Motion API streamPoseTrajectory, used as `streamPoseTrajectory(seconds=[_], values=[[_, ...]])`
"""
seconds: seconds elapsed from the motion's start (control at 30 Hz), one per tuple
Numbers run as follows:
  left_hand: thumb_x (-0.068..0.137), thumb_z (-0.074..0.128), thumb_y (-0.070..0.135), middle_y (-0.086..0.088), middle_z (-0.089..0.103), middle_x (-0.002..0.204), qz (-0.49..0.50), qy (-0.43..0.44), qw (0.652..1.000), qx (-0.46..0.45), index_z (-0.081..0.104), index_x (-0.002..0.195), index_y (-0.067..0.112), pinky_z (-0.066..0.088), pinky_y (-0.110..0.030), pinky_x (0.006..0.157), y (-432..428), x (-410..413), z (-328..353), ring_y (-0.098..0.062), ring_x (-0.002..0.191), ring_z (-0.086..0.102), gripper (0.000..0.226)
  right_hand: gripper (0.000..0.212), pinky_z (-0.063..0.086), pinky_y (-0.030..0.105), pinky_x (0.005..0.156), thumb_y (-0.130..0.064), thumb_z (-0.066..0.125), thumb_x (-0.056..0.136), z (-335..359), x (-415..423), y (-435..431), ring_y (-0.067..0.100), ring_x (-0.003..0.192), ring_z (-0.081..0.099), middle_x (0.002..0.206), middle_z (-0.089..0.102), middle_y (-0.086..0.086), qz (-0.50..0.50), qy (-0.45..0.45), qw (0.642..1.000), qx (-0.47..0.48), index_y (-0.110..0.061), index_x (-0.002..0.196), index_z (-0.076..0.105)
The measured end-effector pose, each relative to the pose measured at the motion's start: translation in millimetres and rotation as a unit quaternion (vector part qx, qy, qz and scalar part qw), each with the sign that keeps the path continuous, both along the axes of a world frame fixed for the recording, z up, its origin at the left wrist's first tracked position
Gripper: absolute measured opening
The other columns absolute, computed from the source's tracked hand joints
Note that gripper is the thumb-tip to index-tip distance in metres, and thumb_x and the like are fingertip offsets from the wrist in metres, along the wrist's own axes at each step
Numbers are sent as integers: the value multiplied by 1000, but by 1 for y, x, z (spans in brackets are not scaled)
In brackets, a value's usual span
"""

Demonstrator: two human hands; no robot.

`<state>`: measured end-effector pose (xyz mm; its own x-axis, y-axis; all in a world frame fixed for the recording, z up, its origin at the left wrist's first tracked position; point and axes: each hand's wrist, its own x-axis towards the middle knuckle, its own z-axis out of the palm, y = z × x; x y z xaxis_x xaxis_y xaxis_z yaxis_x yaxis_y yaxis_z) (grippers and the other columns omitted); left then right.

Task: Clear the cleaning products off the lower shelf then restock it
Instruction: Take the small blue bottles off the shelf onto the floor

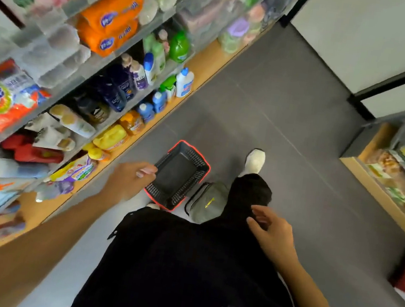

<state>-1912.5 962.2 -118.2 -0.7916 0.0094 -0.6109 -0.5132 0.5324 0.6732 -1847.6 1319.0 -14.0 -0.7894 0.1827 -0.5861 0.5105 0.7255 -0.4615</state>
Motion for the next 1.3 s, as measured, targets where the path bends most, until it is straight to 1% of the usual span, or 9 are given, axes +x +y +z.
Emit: streamPoseTrajectory(seconds=[0.1,0.3,0.5,0.57,0.7,0.8,1.0,1.2,1.3], values=[[90,72,14,0,74,100,52,-23,998,0,77,102,19,50,-33,90,30,-37,-25,-19,92,68,13,31,52,26,95,-22,72,91,-32,-91,26,6,102,65,114,71,-8,97,-6,995,-23,-20,122,69],[91,72,18,11,72,87,235,-55,970,-29,69,83,41,50,-25,80,95,-73,-62,-3,82,66,24,31,36,0,84,-16,74,89,-97,-293,33,8,100,65,114,73,0,331,-15,941,-72,-16,120,71],[87,73,31,28,71,81,323,-83,942,-42,67,75,58,55,-28,84,137,-62,-85,10,76,65,31,35,51,29,88,-21,76,87,-164,-397,-65,19,98,69,112,74,1,505,1,854,-127,-16,121,70],[80,69,39,30,72,84,350,-95,932,-25,67,75,60,56,-30,88,141,-58,-93,7,81,68,21,39,48,25,81,-26,75,88,-193,-404,-106,16,100,67,118,72,1,547,-20,827,-124,-18,125,68],[89,71,29,15,75,95,356,-100,929,5,69,85,47,55,-36,96,129,-60,-139,-7,94,71,19,52,42,7,70,-26,78,85,-273,-403,-183,22,108,65,129,66,7,551,-40,824,-128,-10,131,62],[93,68,26,15,75,99,330,-86,940,-12,75,101,34,54,-28,93,110,-60,-195,-3,94,70,14,73,46,31,96,-34,81,82,-353,-396,-228,27,124,58,143,57,8,547,-24,832,-90,-10,143,50],[93,68,14,2,76,99,306,-32,952,-14,76,108,15,50,-19,85,72,-62,-331,-14,93,70,17,104,26,37,118,-31,85,78,-527,-395,-282,30,147,32,161,31,13,460,56,881,-95,-6,157,23],[90,68,25,4,75,103,192,32,978,-80,75,109,21,55,-33,88,28,-75,-434,-14,94,70,21,86,35,49,107,-32,81,80,-621,-398,-301,44,129,41,140,47,20,471,298,830,-14,-8,150,38],[92,68,29,6,75,105,155,71,974,-147,74,111,25,53,-31,86,5,-90,-457,-12,94,69,20,66,42,49,100,-40,83,75,-630,-408,-307,43,119,46,126,49,21,492,343,800,12,-4,125,58]])
